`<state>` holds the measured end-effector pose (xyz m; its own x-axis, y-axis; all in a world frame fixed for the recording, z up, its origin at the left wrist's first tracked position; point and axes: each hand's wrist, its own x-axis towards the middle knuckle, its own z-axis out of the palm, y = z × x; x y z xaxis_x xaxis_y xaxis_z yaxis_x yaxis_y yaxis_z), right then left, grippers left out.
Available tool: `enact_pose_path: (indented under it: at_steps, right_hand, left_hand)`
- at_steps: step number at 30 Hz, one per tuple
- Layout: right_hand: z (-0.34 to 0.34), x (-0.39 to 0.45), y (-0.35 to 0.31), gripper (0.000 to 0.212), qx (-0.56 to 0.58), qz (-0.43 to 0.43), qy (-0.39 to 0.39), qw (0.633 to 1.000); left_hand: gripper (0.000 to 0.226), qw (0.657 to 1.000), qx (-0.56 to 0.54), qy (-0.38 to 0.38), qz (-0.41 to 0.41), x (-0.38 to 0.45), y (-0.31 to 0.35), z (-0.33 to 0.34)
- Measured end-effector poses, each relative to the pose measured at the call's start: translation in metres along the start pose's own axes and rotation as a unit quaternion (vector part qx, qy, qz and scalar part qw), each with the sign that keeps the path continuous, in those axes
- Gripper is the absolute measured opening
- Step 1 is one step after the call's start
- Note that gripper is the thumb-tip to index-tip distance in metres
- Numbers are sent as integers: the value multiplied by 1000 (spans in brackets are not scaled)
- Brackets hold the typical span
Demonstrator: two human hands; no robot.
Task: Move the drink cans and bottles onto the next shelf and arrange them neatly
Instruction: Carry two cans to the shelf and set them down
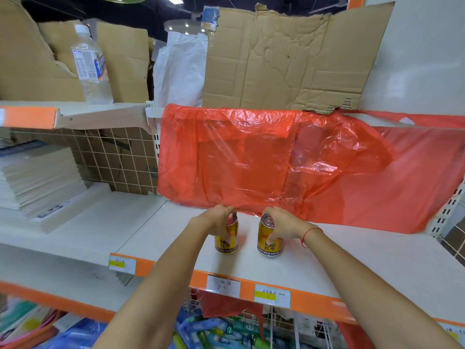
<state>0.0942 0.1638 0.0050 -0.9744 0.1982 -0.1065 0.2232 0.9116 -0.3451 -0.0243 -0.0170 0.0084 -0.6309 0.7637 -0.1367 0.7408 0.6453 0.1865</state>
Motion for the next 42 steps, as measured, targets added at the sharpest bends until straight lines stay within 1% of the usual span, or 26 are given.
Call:
enact_pose_path:
  at_steps: [5,11,15,20,25,27,31,33,36,39,42]
  right_hand:
    - [1,12,-42,74,-22,-57,-16,998]
    - [15,31,-112,74,-43,-136,-30,989]
    - [32,40,-180,72,-56,-209,-37,976]
    - [67,31,-281,66,-57,-295,-60,952]
    - [109,1,-386,71,-63,-372,-89,922]
    - [125,-15,-429,72,-64,-406,-101,906]
    - [159,-54,-510,74,-62,-468,-130,872]
    - [180,-75,-548,77,-63,-498,-143,853]
    - [210,-109,-598,76,-63,-541,-160,823]
    - [235,-145,-646,78,-58,-586,-183,787]
    - [255,-180,-692,82,-60,-626,-198,752]
  left_hand:
    - [82,998,-9,36,-49,-35,-28,-18]
    - [78,988,-16,67,-140,-99,-76,-31]
    - [75,973,-24,81,-216,-167,-114,-36]
    - [77,944,-31,91,-316,-272,-161,-33]
    - [75,906,-34,96,-411,-392,-203,-18]
    - [79,884,-39,103,-455,-442,-217,-9]
    - [79,838,-53,99,-534,-538,-232,5]
    - [86,817,-58,103,-565,-583,-235,14]
    - [95,784,-56,110,-609,-646,-236,27]
    - [86,752,-67,116,-645,-706,-230,36]
    - [83,714,-75,117,-686,-758,-221,42]
